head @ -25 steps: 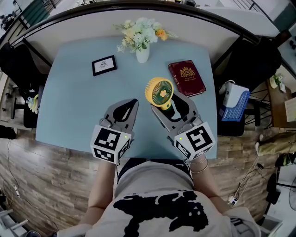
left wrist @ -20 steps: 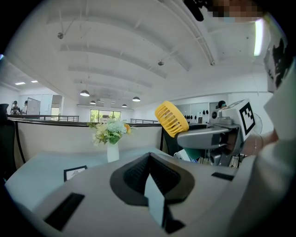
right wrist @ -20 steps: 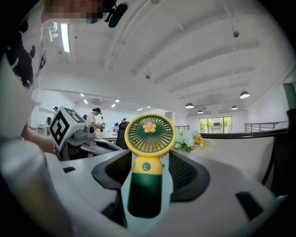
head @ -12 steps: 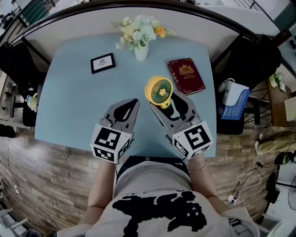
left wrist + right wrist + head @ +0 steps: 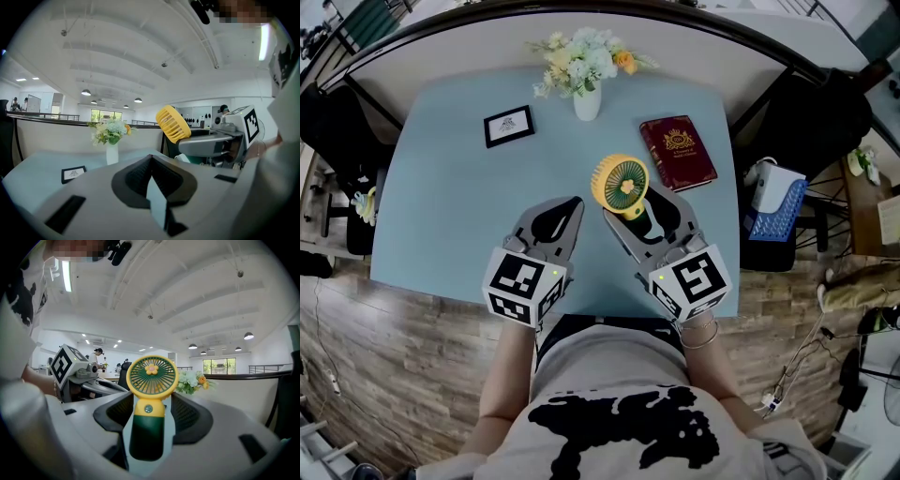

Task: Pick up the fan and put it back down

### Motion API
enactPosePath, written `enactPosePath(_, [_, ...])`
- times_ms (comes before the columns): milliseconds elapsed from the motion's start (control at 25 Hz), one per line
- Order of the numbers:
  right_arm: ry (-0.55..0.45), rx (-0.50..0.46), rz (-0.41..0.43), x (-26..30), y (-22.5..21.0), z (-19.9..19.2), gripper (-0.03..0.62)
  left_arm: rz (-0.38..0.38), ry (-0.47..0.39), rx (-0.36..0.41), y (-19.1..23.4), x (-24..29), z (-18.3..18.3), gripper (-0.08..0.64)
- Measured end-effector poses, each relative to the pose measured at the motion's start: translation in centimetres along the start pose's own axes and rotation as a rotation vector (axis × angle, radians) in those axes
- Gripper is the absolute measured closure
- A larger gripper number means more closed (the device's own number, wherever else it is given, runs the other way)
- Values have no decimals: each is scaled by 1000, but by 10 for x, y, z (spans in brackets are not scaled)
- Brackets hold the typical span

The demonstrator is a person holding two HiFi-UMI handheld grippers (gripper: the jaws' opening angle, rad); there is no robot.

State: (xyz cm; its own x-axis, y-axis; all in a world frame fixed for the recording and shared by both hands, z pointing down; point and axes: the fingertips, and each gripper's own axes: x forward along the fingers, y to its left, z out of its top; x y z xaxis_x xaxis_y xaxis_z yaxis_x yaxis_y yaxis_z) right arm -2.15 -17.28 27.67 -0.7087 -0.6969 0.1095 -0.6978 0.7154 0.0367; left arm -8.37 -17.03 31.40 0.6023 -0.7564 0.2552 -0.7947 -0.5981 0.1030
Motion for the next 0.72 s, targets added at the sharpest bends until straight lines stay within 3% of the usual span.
enactPosePath(720, [5, -3, 7, 1, -1, -1, 337, 2, 4, -5, 1, 2, -2, 549])
